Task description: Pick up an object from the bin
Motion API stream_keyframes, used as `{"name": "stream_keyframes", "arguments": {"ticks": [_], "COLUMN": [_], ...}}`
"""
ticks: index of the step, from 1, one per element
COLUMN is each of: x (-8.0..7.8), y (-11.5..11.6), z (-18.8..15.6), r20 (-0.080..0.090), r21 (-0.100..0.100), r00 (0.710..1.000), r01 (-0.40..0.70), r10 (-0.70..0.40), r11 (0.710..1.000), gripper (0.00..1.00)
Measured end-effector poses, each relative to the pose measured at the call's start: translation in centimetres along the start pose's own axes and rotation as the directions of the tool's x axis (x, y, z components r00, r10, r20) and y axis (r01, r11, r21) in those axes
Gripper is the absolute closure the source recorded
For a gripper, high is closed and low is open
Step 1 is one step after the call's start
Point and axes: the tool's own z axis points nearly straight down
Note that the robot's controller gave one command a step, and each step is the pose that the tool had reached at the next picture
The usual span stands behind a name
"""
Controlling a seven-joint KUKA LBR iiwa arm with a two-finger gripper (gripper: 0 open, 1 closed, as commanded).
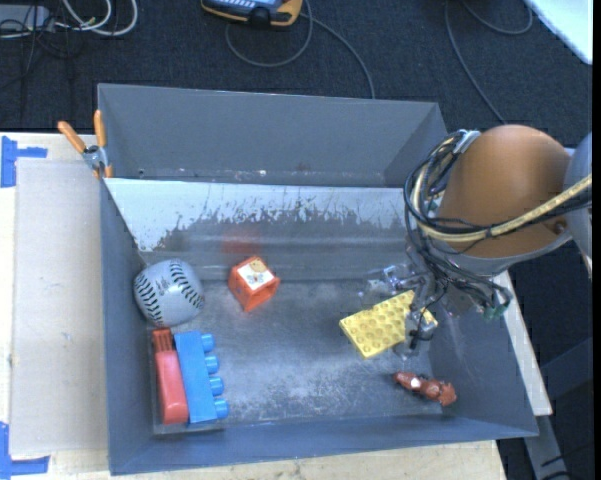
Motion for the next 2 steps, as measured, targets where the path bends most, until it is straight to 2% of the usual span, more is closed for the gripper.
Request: {"name": "stream_keyframes", "arguments": {"ticks": [1,2], "x": [0.0,0.2], "y": [0.0,0.1], "z": [0.0,-3.5], "r20": [-0.001,-0.009], "r21": [0.0,-0.005], "r00": [1.0,1.0], "r01": [-0.001,-0.012], "r10": [0.001,0.012], "r11": [1.0,1.0], "gripper": [1.0,1.0]}}
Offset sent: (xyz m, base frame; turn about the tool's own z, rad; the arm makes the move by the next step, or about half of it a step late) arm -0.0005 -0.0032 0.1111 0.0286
